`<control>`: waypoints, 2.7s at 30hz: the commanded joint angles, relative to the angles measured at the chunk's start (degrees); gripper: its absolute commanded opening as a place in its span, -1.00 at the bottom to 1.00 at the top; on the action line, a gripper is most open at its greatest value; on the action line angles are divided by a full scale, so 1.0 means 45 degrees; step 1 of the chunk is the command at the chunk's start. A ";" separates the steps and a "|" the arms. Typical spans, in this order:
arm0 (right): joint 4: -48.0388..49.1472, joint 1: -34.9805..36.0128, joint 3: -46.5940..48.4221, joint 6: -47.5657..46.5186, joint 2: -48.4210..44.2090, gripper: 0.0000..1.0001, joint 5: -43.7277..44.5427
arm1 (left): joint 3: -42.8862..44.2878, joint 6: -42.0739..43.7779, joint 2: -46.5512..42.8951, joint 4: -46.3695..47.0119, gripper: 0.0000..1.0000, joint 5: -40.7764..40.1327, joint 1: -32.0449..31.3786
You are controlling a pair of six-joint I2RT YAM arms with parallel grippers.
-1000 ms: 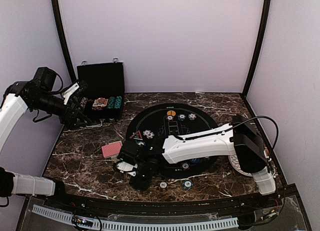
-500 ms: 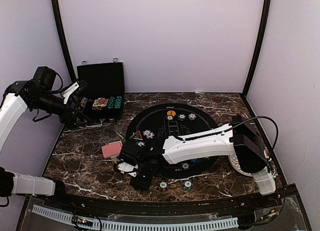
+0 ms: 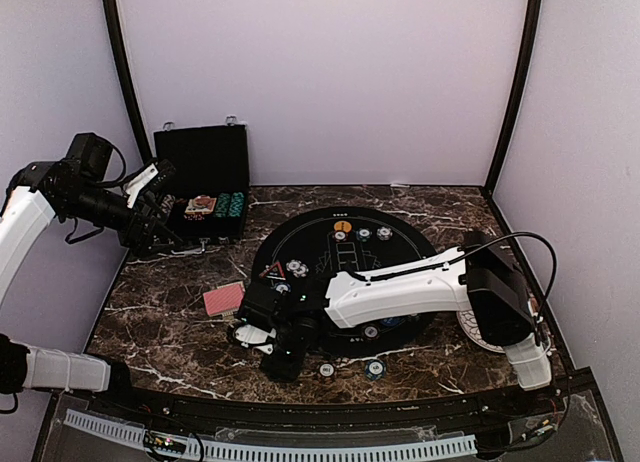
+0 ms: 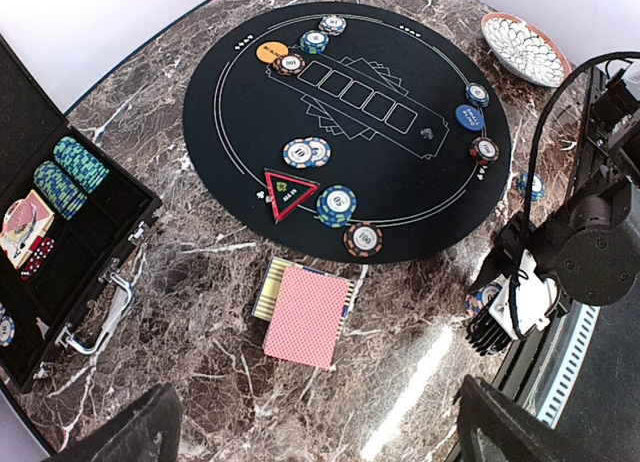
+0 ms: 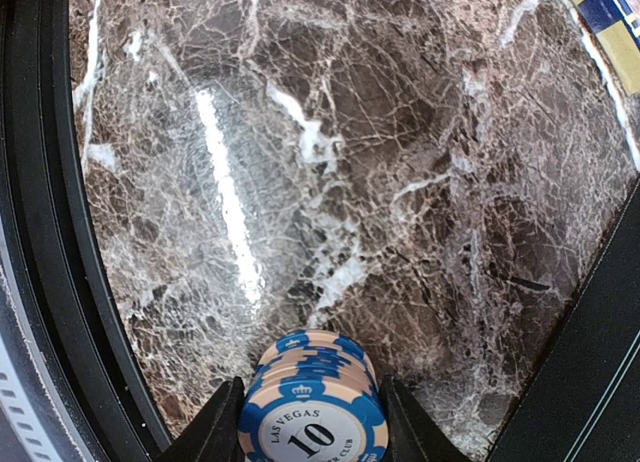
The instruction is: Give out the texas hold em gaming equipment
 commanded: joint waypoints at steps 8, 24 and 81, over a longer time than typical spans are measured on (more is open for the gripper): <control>-0.0033 0.0146 0.0245 0.0059 -0.0318 -0.32 -0.0105 | 0.0235 0.0182 -0.0073 -0.0372 0.97 0.0186 -0.0054; -0.0612 0.0137 0.0751 0.0056 -0.0783 -0.62 0.0458 | 0.0240 0.0261 -0.0030 -0.0371 0.97 0.0174 -0.0044; 0.2960 -0.3762 -0.6727 0.4386 -0.3473 -0.99 0.1627 | -0.1242 0.0632 -0.0028 0.0127 0.98 0.0064 -0.0044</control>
